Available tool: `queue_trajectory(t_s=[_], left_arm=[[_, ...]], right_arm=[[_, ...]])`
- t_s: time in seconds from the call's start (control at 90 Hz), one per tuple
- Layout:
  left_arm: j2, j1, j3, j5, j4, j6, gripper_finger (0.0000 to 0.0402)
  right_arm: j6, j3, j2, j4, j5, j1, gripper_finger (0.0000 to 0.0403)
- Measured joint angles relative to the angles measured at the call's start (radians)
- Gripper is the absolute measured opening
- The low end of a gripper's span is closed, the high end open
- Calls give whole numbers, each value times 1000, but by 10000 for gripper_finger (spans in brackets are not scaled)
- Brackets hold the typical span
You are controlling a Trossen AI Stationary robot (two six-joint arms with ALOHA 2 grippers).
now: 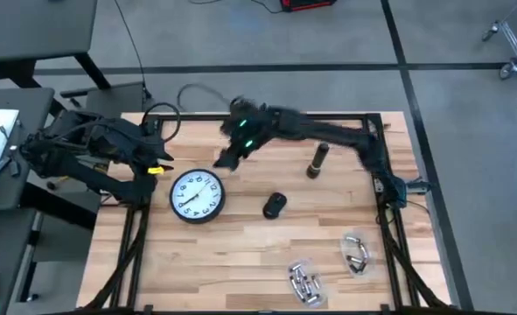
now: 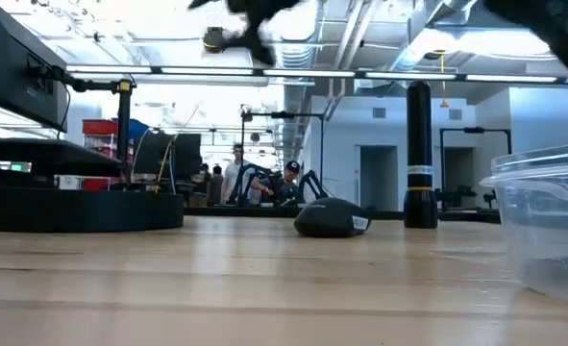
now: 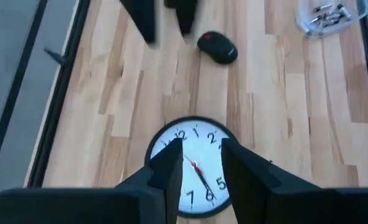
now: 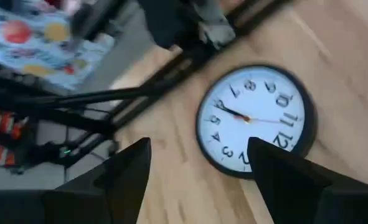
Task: Insert battery
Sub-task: Return to Home Position
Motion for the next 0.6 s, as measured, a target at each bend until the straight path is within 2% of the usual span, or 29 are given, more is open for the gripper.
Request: queue_trajectory(t_s=[0.067,0.122,0.256,0.311,0.433,0.6], left_arm=[[0,0,0,0,21,11,88],[0,0,0,0,33,17,88],[0,0,0,0,51,45,82],[0,0,0,0,55,43,76],[0,0,0,-1,57,37,62],[-5,0,0,-52,63,47,52]], right_arm=[[-78,-6,-71,-57,46,1,221],[-152,-7,-137,-85,85,15,185],[-307,-38,-325,-104,100,53,51],[-354,-89,-398,-103,112,69,17],[-378,-258,-557,-111,207,118,20],[-346,-557,-864,-91,474,204,12]])
